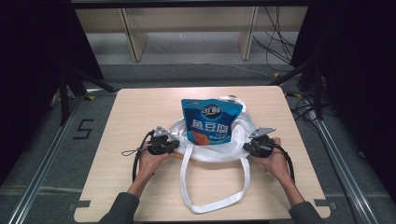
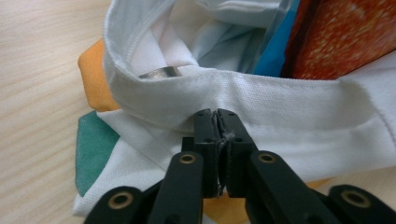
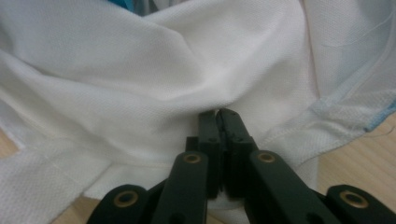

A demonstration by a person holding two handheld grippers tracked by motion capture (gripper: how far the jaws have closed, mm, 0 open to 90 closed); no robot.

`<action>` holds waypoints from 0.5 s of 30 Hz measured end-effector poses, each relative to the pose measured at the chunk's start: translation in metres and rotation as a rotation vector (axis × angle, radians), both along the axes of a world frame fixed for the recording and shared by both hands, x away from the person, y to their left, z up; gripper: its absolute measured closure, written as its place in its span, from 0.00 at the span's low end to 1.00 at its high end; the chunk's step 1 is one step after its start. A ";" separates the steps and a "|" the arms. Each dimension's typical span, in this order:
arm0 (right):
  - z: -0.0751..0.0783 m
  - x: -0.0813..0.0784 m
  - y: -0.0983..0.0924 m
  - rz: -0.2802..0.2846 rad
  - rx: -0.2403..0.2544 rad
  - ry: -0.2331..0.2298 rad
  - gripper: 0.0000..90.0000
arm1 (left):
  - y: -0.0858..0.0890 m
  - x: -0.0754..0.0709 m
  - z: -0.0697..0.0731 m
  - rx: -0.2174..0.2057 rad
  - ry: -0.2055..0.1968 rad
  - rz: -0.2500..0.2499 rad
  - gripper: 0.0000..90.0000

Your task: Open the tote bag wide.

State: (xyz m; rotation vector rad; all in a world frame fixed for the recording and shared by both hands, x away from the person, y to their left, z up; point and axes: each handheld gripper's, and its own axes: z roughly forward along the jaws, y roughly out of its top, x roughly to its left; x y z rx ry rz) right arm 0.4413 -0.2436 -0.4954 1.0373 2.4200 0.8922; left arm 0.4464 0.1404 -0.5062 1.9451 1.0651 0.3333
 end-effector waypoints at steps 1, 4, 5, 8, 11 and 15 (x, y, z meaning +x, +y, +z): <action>0.002 -0.001 -0.001 -0.010 0.013 0.008 0.94 | 0.001 -0.001 0.001 0.004 -0.002 -0.005 0.93; 0.010 -0.004 -0.003 -0.014 0.042 0.035 0.88 | 0.002 -0.004 0.006 -0.010 -0.012 -0.004 0.89; 0.014 -0.006 -0.005 -0.014 0.062 0.028 0.85 | 0.004 -0.005 0.008 -0.006 -0.017 -0.010 0.86; 0.024 -0.013 -0.009 -0.021 0.125 -0.008 0.81 | 0.007 -0.012 0.015 -0.045 -0.030 -0.007 0.81; 0.035 -0.020 -0.014 -0.025 0.183 -0.041 0.77 | 0.011 -0.020 0.023 -0.078 -0.034 -0.007 0.76; 0.045 -0.030 -0.019 -0.025 0.198 -0.063 0.68 | 0.016 -0.033 0.032 -0.113 -0.035 -0.023 0.65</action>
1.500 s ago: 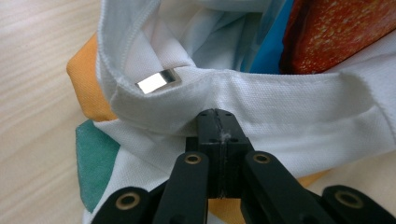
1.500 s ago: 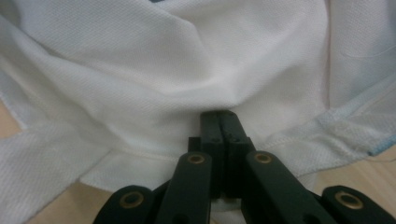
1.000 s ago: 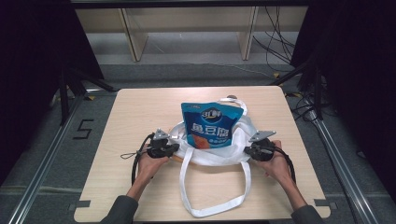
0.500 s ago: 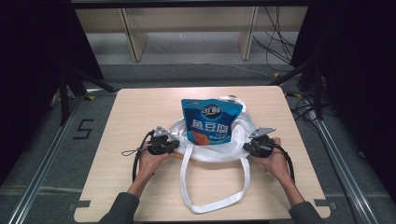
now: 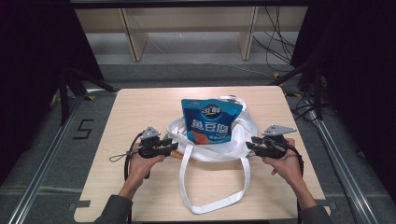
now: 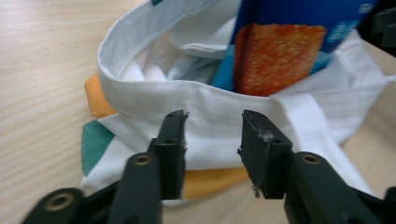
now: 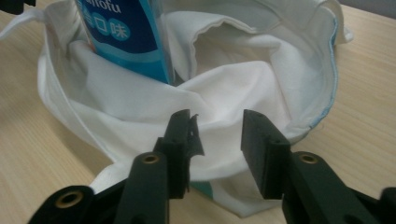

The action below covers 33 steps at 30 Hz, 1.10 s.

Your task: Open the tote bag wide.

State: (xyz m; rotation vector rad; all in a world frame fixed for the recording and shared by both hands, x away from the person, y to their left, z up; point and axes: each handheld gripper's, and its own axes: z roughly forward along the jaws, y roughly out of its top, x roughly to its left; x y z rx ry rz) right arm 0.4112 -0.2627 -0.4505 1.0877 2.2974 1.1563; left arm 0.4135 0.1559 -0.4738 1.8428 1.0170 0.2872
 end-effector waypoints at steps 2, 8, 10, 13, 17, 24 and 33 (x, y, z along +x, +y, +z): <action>0.002 -0.006 -0.001 -0.019 0.015 0.003 0.63 | 0.001 -0.006 0.000 -0.014 -0.008 -0.029 0.59; 0.003 -0.014 -0.008 -0.041 0.030 -0.001 0.54 | 0.004 -0.021 0.001 -0.033 0.007 -0.027 0.43; 0.003 -0.012 -0.011 -0.033 0.017 -0.012 0.52 | 0.005 -0.025 0.000 -0.026 0.016 -0.023 0.40; 0.001 -0.014 -0.011 -0.026 0.020 -0.009 0.51 | 0.008 -0.031 0.000 -0.033 0.008 -0.023 0.39; -0.002 -0.017 -0.012 -0.030 0.015 -0.001 0.49 | 0.008 -0.037 -0.002 -0.034 0.020 -0.011 0.36; 0.000 -0.030 -0.015 -0.036 0.019 0.023 0.47 | 0.008 -0.050 -0.011 0.016 0.005 -0.027 0.34; -0.005 -0.048 -0.021 -0.051 0.025 0.023 0.44 | 0.013 -0.069 -0.019 0.037 -0.001 -0.036 0.29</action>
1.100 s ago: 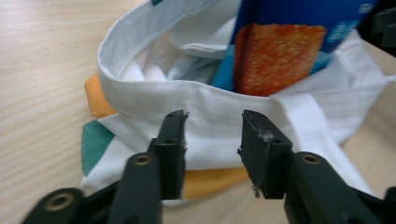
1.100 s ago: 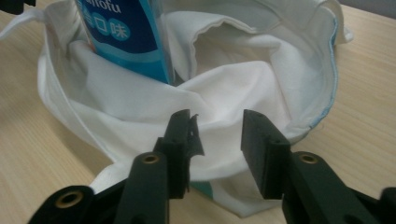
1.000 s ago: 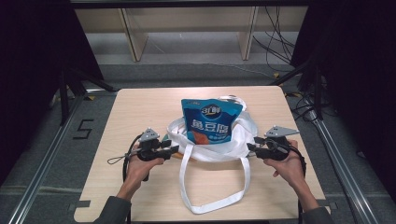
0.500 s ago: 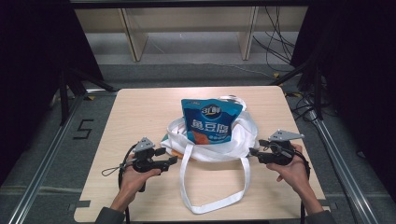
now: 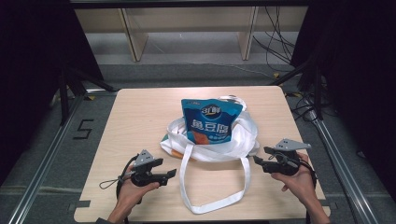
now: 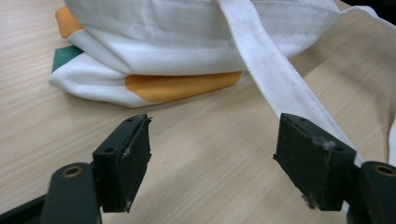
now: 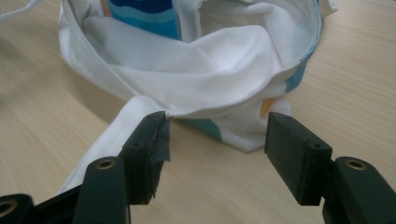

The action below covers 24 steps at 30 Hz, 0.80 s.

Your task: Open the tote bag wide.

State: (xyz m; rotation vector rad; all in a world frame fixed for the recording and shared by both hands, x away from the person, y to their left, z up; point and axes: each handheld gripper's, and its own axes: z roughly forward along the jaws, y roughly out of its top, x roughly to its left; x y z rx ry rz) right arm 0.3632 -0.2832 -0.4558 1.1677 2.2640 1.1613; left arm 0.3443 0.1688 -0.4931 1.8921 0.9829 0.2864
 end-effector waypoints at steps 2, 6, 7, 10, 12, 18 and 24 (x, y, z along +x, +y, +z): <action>-0.003 -0.005 -0.002 0.006 -0.007 -0.019 0.43 | 0.003 -0.005 0.000 -0.005 0.005 0.021 0.27; -0.007 -0.016 -0.005 0.002 -0.014 0.000 0.42 | 0.007 -0.011 0.001 0.006 0.007 0.026 0.23; -0.009 -0.019 -0.006 0.001 -0.012 0.002 0.42 | 0.006 -0.012 0.000 -0.009 0.014 0.030 0.22; -0.011 -0.027 -0.006 -0.004 -0.008 0.016 0.42 | 0.005 -0.019 0.000 0.009 0.011 0.022 0.20; -0.013 -0.031 -0.008 0.021 -0.016 0.001 0.41 | 0.005 -0.024 0.000 0.023 0.014 0.016 0.19; -0.022 -0.046 -0.009 0.010 -0.038 0.051 0.38 | 0.005 -0.031 -0.003 0.093 0.014 0.025 0.18; -0.029 -0.063 -0.013 0.015 -0.051 0.067 0.36 | 0.003 -0.041 -0.005 0.131 0.026 -0.009 0.18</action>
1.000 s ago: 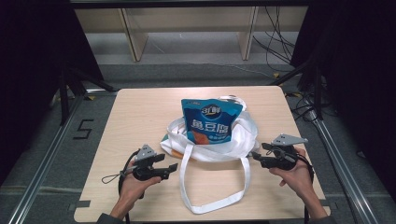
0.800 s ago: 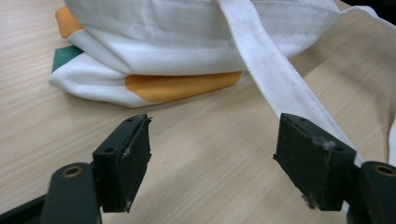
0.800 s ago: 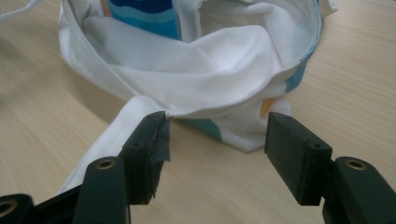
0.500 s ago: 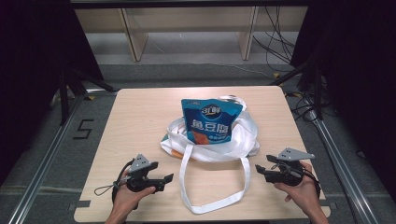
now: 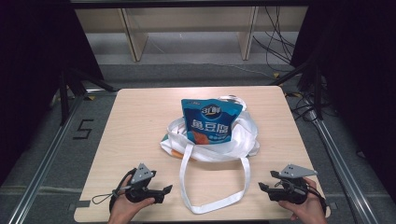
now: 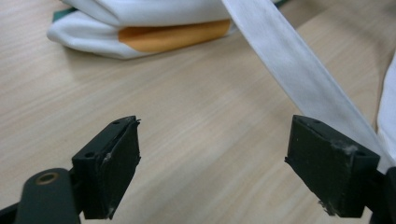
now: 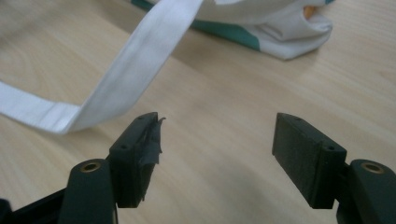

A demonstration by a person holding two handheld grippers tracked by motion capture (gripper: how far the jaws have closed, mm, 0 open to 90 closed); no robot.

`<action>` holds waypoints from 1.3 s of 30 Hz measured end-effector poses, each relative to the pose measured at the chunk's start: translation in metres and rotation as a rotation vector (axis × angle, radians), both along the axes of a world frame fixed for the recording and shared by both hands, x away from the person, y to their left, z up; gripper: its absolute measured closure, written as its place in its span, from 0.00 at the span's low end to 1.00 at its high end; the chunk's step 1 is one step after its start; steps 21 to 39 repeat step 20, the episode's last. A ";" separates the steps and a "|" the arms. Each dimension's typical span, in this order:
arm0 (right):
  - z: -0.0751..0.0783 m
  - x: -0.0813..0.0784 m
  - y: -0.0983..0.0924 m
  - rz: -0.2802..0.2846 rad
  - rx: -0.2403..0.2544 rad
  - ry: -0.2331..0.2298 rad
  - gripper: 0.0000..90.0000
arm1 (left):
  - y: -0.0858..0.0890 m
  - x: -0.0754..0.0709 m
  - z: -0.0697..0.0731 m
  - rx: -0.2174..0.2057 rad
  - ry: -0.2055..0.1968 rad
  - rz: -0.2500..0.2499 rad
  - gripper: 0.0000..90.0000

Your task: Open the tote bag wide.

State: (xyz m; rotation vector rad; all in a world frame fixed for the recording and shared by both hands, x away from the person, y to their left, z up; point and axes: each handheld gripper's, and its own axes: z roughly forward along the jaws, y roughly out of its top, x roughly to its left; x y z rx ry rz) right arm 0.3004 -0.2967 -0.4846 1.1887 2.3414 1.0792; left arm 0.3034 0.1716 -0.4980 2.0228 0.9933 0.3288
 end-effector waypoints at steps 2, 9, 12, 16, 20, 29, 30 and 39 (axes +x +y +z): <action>-0.002 -0.005 -0.003 0.018 -0.017 -0.017 0.36 | -0.001 -0.004 0.000 0.013 -0.002 -0.013 0.18; -0.005 -0.020 -0.005 0.007 -0.031 0.023 0.35 | 0.001 -0.008 -0.001 0.038 -0.007 -0.026 0.18; -0.006 -0.019 -0.004 0.026 -0.065 -0.003 0.34 | 0.003 -0.007 -0.003 0.059 0.004 -0.015 0.19; -0.008 -0.019 -0.004 0.027 -0.078 0.003 0.34 | 0.004 -0.006 -0.003 0.048 0.003 0.001 0.19; -0.008 -0.017 -0.005 0.036 -0.097 -0.001 0.34 | 0.007 -0.004 -0.003 0.082 -0.007 -0.010 0.19; -0.008 -0.017 -0.005 0.036 -0.097 -0.001 0.34 | 0.007 -0.004 -0.003 0.082 -0.007 -0.010 0.19; -0.008 -0.017 -0.005 0.036 -0.097 -0.001 0.34 | 0.007 -0.004 -0.003 0.082 -0.007 -0.010 0.19; -0.008 -0.017 -0.005 0.036 -0.097 -0.001 0.34 | 0.007 -0.004 -0.003 0.082 -0.007 -0.010 0.19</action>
